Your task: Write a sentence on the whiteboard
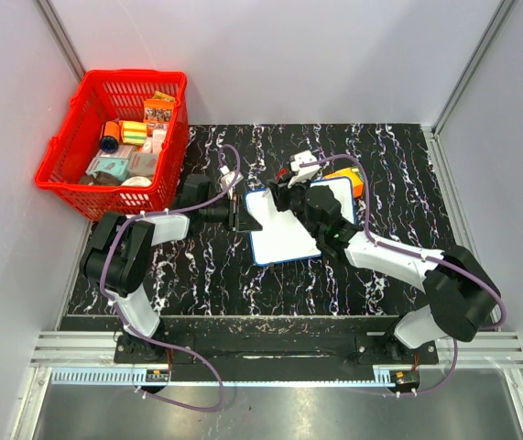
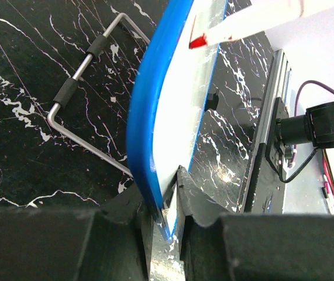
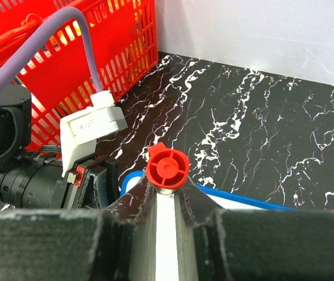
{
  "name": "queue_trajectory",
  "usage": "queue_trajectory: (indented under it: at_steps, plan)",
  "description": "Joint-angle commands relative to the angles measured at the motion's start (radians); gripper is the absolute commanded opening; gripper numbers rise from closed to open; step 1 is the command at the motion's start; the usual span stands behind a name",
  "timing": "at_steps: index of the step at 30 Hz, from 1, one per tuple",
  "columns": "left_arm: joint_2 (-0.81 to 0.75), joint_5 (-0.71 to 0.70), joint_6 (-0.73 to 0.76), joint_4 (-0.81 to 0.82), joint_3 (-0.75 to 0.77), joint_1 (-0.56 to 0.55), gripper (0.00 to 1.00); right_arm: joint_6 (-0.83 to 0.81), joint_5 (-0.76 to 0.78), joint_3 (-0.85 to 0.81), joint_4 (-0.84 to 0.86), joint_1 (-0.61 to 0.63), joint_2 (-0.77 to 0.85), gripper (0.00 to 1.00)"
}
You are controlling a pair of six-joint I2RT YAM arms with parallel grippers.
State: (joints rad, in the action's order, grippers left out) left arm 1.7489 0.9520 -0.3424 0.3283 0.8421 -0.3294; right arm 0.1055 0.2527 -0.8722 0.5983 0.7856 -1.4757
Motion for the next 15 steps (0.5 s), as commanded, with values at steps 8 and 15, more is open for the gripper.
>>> queue_trajectory:
  at_steps: [8,15]
  plan:
    - [-0.008,-0.081,0.108,-0.018,0.022,-0.010,0.00,0.005,-0.003,-0.005,-0.012,0.006,0.000,0.00]
    - [-0.008,-0.082,0.111,-0.025,0.023,-0.008,0.00,-0.012,0.011,0.002,-0.025,0.006,0.009,0.00]
